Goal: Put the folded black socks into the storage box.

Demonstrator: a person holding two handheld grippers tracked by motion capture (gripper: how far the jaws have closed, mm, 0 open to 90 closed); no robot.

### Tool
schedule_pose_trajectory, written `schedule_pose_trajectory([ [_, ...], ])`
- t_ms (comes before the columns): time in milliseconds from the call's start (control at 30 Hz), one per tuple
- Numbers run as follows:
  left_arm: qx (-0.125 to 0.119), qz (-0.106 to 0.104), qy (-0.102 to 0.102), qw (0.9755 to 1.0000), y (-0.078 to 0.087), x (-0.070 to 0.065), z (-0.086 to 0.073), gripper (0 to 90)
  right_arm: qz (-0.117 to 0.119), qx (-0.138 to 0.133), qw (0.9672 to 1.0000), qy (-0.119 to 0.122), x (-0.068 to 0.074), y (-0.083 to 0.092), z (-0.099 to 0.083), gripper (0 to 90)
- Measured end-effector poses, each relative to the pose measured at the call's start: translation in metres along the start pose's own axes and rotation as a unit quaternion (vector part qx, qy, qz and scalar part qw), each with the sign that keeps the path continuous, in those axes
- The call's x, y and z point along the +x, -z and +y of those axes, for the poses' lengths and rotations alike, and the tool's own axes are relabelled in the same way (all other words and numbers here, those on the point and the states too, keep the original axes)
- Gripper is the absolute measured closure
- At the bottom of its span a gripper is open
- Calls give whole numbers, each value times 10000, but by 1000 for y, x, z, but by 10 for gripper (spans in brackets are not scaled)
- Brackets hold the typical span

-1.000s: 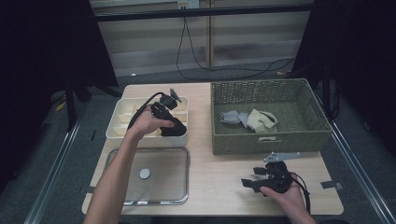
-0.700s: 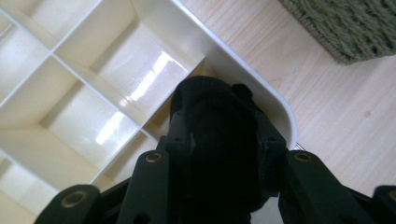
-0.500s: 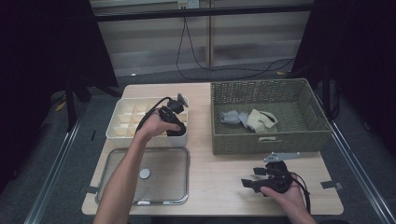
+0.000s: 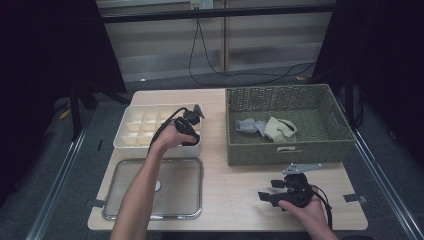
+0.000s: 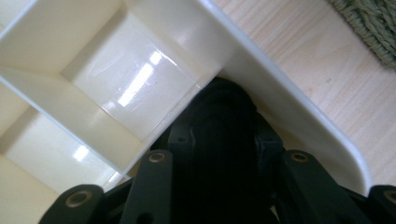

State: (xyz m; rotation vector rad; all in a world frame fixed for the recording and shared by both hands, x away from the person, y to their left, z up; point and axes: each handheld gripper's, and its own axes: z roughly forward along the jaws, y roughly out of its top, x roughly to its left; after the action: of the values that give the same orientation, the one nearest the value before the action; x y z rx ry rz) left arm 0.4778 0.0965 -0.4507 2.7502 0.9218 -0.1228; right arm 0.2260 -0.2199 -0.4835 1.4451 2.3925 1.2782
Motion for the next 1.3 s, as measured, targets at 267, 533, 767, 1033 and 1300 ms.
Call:
schedule_pose_trajectory([
  [267,-43,-32,-106,9999,-1,0,-1,683,66,87,9999,31,1,-4,0,236],
  [533,-280,-241,-174,9992,11,5,-9,603,94,30,9999,44,-1,-4,2,230],
  [767,-504,-347,-187,9980,22,6,-17,492,144,3,9998,98,1,-3,2,227],
  [1033,-1030,-434,-107,9937,49,12,-33,420,149,25,9998,86,1,-4,2,224],
  [1300,-1173,-645,-93,9910,49,16,-50,640,132,92,9998,79,0,-6,2,218],
])
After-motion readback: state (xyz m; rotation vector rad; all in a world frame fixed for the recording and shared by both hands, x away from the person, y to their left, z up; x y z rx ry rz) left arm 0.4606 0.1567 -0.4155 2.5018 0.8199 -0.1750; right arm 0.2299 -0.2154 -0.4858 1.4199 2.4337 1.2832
